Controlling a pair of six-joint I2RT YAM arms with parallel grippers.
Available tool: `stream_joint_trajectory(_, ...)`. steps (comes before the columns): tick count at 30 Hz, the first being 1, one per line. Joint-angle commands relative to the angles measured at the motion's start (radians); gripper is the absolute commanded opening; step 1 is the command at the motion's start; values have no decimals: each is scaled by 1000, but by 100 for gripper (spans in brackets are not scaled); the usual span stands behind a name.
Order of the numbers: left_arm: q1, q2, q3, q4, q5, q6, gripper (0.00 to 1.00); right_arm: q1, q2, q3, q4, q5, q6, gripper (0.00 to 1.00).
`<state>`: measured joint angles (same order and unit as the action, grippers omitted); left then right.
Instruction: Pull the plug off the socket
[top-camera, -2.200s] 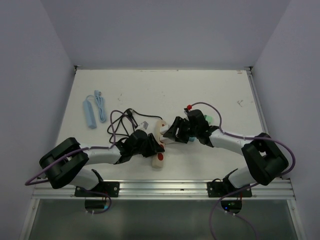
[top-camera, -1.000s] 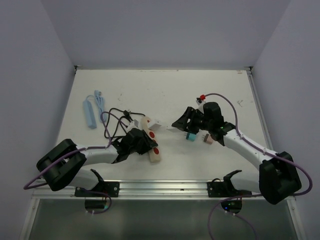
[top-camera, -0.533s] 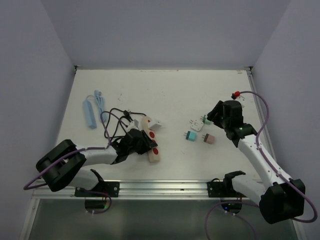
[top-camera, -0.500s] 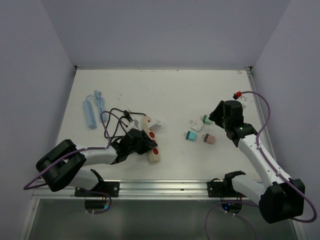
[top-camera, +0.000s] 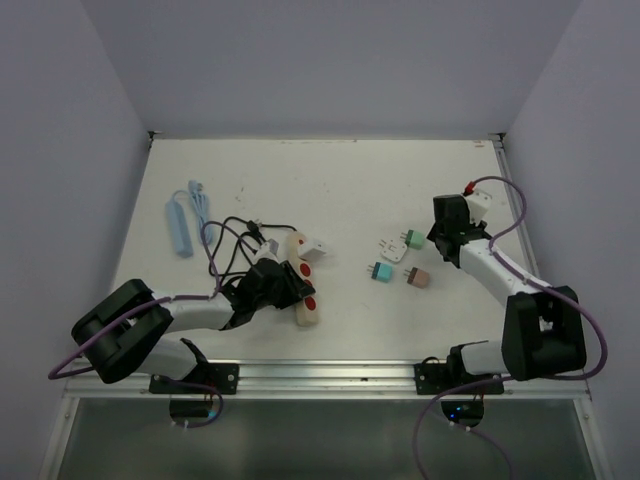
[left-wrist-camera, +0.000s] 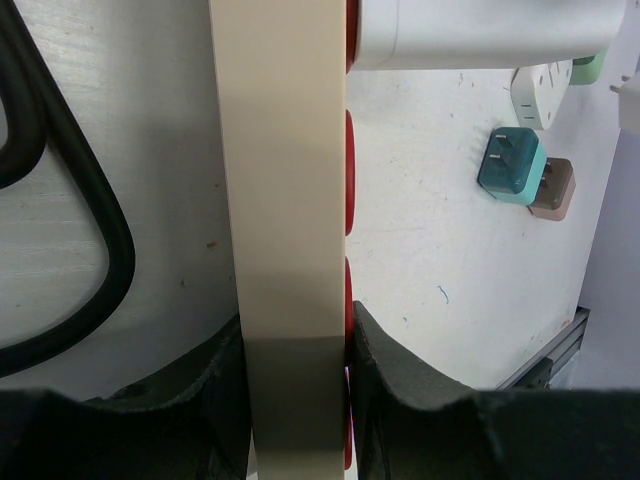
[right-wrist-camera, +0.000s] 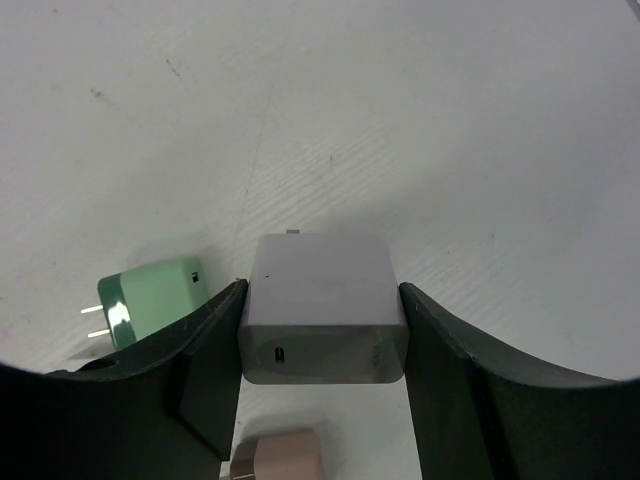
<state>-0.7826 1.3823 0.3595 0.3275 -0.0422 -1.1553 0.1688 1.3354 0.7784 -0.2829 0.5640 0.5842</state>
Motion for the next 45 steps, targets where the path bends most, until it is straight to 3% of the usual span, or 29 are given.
stream_joint_trajectory(1, 5, 37, -59, -145, -19, 88, 0, -6, 45, 41, 111, 77, -26, 10)
stream_joint_trajectory(6, 3, 37, -62, -127, -16, 92, 0, -6, 48, -13, 189, 28, -64, 18)
stream_joint_trajectory(9, 5, 37, -65, -122, -12, 94, 0, -6, 57, -18, 180, -4, -72, 29)
stream_joint_trajectory(18, 5, 24, -74, -120, -12, 92, 0, -6, 61, -34, 154, -62, -92, 32)
stream_joint_trajectory(25, 5, 8, -82, -120, -13, 88, 0, -6, 102, -10, 67, -115, -77, 44)
stream_joint_trajectory(35, 5, -5, -88, -122, -15, 85, 0, -6, 82, -21, 5, -162, -47, 70)
stream_joint_trajectory(45, 5, -5, -90, -114, -5, 88, 0, -6, 1, -31, -32, -277, -32, 76)
